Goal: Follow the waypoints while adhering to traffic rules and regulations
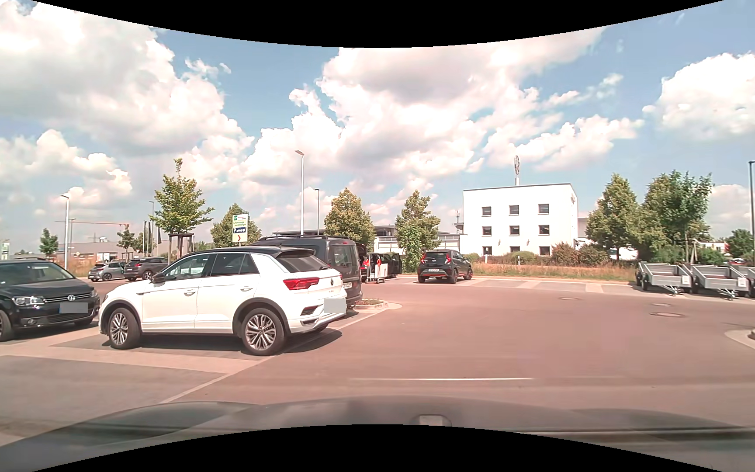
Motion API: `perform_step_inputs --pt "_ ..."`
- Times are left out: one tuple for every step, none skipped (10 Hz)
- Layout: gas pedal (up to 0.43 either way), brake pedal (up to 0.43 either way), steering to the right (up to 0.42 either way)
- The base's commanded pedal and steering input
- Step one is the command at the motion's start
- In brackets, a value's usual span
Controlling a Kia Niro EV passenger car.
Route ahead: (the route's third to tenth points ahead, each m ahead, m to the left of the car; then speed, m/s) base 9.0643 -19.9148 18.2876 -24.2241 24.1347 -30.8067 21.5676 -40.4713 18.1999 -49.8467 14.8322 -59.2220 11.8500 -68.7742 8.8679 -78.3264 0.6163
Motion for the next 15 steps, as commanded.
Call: perform_step_inputs --pt "0.000 0.171 -0.779" --pt "0.000 0.171 -0.740" --pt "0.000 0.165 -0.709" --pt "0.000 0.049 -0.653" --pt "0.000 0.000 -0.598" --pt "0.000 0.000 -0.529" --pt "0.000 0.000 -0.463" --pt "0.000 0.000 -0.403" --pt "0.087 0.000 -0.333" --pt "0.209 0.000 -0.272" --pt "0.220 0.000 -0.208" --pt "0.220 0.000 -0.146" --pt "0.228 0.000 -0.074" --pt "0.240 0.000 0.008" --pt "0.248 0.000 0.070"
